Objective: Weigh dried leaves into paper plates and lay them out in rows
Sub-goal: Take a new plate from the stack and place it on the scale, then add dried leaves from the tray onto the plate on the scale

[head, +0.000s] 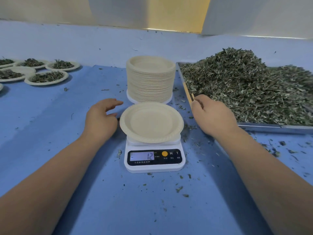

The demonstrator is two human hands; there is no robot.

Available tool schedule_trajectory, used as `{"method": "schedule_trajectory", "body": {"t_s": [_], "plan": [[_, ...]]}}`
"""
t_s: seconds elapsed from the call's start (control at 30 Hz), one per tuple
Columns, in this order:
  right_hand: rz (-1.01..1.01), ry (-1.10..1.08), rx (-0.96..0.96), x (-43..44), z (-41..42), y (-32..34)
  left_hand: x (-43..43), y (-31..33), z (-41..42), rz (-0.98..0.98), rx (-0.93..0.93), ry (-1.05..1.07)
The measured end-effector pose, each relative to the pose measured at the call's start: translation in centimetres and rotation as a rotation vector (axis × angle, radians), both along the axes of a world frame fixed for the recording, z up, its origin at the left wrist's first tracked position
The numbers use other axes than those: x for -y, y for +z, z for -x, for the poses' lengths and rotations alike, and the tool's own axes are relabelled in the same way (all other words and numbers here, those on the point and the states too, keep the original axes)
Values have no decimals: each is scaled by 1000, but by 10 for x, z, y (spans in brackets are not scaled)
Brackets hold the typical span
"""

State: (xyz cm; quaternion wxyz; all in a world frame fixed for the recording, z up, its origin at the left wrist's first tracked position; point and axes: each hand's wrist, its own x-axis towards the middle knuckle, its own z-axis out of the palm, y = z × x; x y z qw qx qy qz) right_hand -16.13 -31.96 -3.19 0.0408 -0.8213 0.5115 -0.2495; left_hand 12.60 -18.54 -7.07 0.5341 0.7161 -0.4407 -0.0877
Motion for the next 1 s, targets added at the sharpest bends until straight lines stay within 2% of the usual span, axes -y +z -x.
{"method": "schedule_trajectory", "body": {"t_s": [0.07,0.13,0.2,0.27,0.37,0.53,0.63,0.7,0.87,0.93,1.0], "plan": [[-137,-24,-143,15,-7,6,-2,4,3,63,-169,2],[-329,-27,-189,26,-16,12,-4,10,13,142,-374,-27],[-392,-16,-233,32,-24,13,-5,15,25,159,-495,-78],[-304,-23,-257,35,-26,9,-4,16,36,117,-454,-125],[-123,-28,-166,27,-20,2,-4,12,42,94,-364,-118],[-33,34,-50,18,-13,7,-5,10,38,91,-334,-100],[-56,-63,-308,13,-12,8,-5,10,36,94,-399,-137],[-139,-87,-380,9,-10,2,-5,13,36,78,-422,-141],[-72,-20,-282,9,-9,1,-9,17,36,69,-508,-173],[-84,-16,-187,13,-7,6,-10,18,36,76,-545,-161],[1,-26,-65,16,-2,14,-11,18,35,87,-569,-159]]}}
